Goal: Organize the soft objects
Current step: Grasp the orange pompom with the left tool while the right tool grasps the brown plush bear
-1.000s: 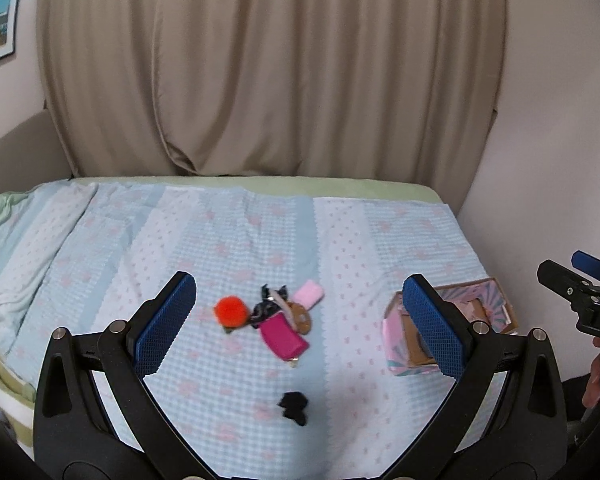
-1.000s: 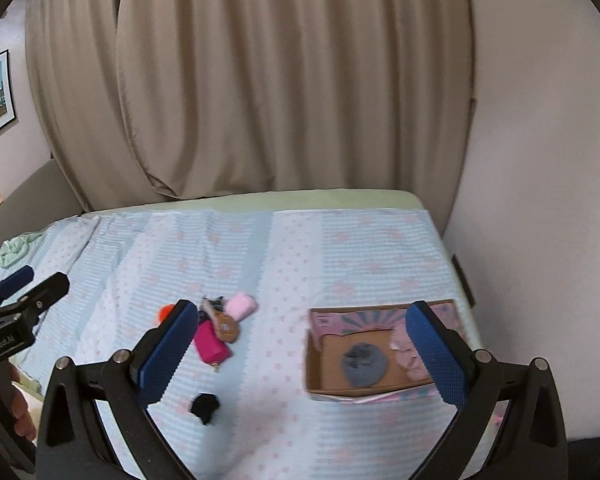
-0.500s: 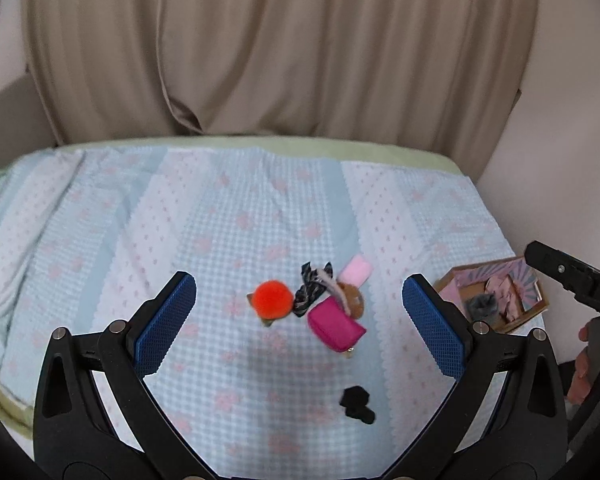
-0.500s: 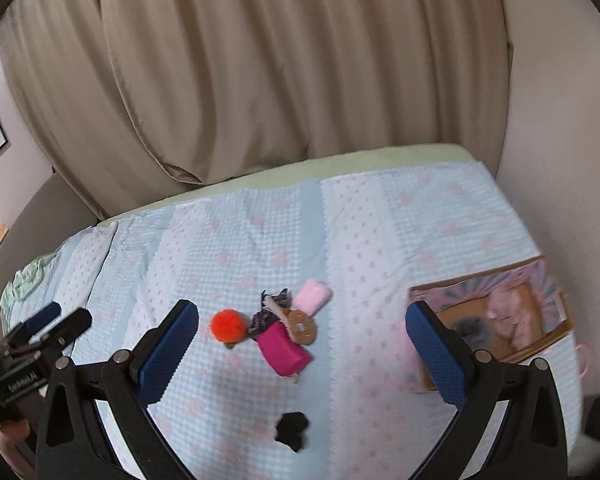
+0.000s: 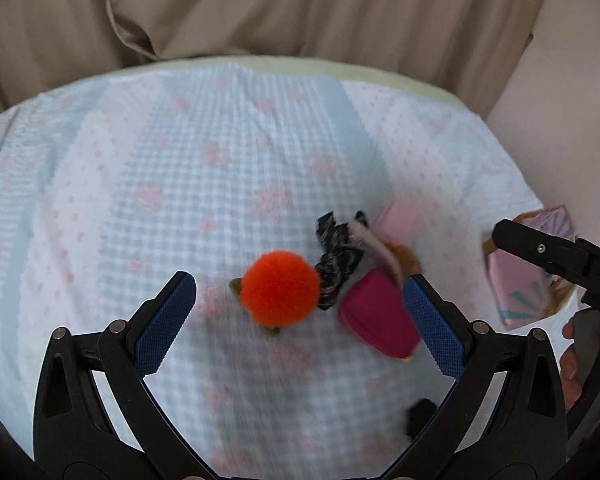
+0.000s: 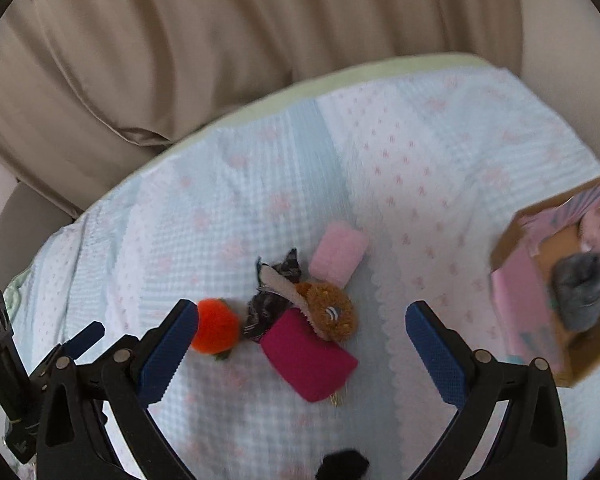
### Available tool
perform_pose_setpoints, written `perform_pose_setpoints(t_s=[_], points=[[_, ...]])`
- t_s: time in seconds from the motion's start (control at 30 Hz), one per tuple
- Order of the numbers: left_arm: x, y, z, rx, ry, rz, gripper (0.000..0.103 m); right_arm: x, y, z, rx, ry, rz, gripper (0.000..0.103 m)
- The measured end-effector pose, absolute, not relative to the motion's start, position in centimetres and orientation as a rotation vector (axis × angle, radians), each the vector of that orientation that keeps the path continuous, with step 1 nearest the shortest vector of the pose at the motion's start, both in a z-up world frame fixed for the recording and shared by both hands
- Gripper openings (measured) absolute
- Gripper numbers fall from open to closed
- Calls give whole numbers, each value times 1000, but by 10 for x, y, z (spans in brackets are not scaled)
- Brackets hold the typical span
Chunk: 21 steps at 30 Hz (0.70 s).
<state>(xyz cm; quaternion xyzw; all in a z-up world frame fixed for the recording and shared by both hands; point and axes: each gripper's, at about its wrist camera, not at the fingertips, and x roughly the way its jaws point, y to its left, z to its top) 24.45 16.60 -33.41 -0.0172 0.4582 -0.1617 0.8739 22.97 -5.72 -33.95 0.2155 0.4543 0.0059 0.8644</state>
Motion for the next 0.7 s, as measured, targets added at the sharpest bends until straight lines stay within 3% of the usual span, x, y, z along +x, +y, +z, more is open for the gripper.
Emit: perform_pose_setpoints(t_s=[0.1,0.2,0.43,0.53,0.7], points=[[261,164,-368,-24,979,-358,102,245,-56,-375,479,981,15,102],[276,161,-395,-7,1001,-364,101,260,-51,-409,486,1017,18,92],[298,159,-441,-32,1037,-380,97,280,-49,-456,525,1061,14,81],[303,154,-453,-25,1052,-394,88,286,-47,-468,530,1073,29,73],[312,151,-470,-45,1098,-399,49,293,-47,-478,547,1071,35,67]])
